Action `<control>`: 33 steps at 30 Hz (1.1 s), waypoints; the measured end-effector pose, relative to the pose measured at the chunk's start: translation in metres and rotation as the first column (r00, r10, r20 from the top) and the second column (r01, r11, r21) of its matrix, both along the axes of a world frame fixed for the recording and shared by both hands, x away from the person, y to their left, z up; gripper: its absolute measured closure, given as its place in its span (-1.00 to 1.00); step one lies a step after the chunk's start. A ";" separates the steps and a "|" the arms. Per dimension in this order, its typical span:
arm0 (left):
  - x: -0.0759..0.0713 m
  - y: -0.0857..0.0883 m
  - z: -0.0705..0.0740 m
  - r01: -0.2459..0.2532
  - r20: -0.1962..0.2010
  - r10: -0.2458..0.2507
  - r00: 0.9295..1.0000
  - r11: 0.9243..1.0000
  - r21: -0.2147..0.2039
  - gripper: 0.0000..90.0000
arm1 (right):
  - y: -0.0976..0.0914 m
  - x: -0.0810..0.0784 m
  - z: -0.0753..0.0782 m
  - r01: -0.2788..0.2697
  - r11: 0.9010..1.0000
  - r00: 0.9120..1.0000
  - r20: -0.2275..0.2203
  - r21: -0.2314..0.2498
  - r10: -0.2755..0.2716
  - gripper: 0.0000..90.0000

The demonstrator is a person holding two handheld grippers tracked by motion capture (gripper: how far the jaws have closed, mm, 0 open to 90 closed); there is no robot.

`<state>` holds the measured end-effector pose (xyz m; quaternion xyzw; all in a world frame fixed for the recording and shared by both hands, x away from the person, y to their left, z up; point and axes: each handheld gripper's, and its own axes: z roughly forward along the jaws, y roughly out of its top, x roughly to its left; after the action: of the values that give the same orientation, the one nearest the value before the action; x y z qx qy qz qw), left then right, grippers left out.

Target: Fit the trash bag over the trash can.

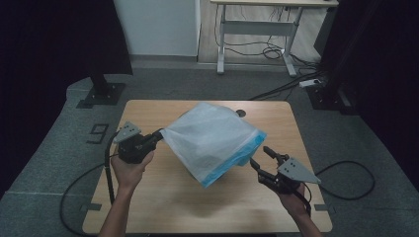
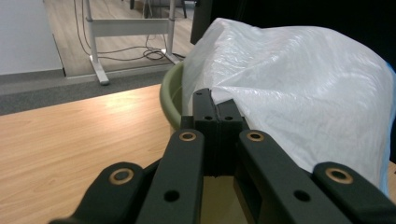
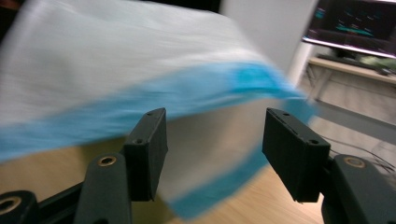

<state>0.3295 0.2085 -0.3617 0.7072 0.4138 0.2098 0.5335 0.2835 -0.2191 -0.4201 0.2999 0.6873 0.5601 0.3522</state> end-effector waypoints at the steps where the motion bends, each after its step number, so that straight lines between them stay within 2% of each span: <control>1: 0.001 0.001 0.000 -0.003 -0.003 0.003 1.000 1.000 -0.002 0.99 | -0.002 0.004 -0.001 0.007 1.000 1.000 -0.004 -0.002 -0.007 -0.13; 5: 0.006 0.006 -0.002 -0.016 -0.016 0.016 1.000 1.000 -0.018 0.99 | -0.008 0.017 -0.005 0.062 0.998 0.998 -0.023 -0.003 -0.062 -0.16; 7: 0.008 0.007 -0.003 -0.024 -0.021 0.024 0.999 1.000 -0.017 0.99 | -0.007 0.021 -0.007 0.107 0.994 0.994 -0.014 -0.039 -0.107 -0.18; 11: 0.011 0.007 -0.004 -0.023 -0.030 0.022 0.999 0.999 -0.030 0.98 | -0.008 0.029 -0.009 0.128 0.991 0.991 -0.020 -0.046 -0.129 -0.16; 13: 0.012 0.006 -0.004 -0.010 -0.037 0.009 0.999 0.999 -0.037 0.96 | -0.008 0.034 -0.008 0.117 0.992 0.993 -0.018 -0.036 -0.118 -0.05; 14: 0.012 0.006 -0.003 -0.002 -0.038 0.001 0.999 0.999 -0.039 0.94 | -0.007 0.040 -0.005 0.087 0.996 0.996 -0.024 -0.023 -0.087 0.14; 15: 0.012 0.006 -0.003 0.008 -0.036 -0.009 0.999 0.999 -0.043 0.92 | -0.006 0.043 -0.002 0.068 0.998 0.997 -0.038 -0.010 -0.069 0.14; 19: 0.012 0.002 -0.004 0.037 -0.038 -0.040 0.999 0.998 -0.057 0.91 | -0.005 0.045 0.005 0.055 0.998 0.997 -0.045 0.005 -0.055 0.56; 21: 0.012 -0.002 -0.004 0.054 -0.040 -0.056 0.998 0.997 -0.048 0.90 | -0.005 0.044 0.009 0.049 0.999 0.998 -0.039 0.015 -0.049 0.76; 24: 0.013 -0.006 -0.004 0.075 -0.051 -0.077 0.996 0.996 -0.038 0.87 | -0.009 0.042 0.012 0.064 0.997 0.997 -0.039 0.040 -0.063 0.95; 25: 0.014 -0.007 -0.004 0.079 -0.059 -0.081 0.995 0.996 -0.038 0.85 | -0.011 0.041 0.012 0.073 0.996 0.997 -0.041 0.046 -0.071 0.96; 26: 0.015 -0.006 -0.004 0.099 -0.075 -0.102 0.992 0.994 -0.041 0.80 | -0.013 0.042 0.013 0.078 0.996 0.996 -0.040 0.047 -0.076 0.96; 28: 0.014 -0.005 -0.004 0.124 -0.084 -0.127 0.988 0.991 -0.043 0.61 | -0.017 0.042 0.013 0.094 0.994 0.995 -0.039 0.053 -0.092 0.96; 31: 0.009 -0.003 -0.004 0.128 -0.082 -0.127 0.988 0.992 0.008 0.10 | -0.025 0.044 0.014 0.117 0.991 0.992 -0.052 0.065 -0.114 0.96; 33: 0.003 0.002 -0.004 0.137 -0.084 -0.137 0.987 0.990 0.004 -0.05 | -0.027 0.044 0.015 0.128 0.989 0.991 -0.058 0.069 -0.124 0.96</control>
<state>0.3328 0.2105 -0.3655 0.7448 0.3852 0.1449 0.5252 0.3277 -0.2464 -0.4055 0.3701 0.6555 0.5530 0.3571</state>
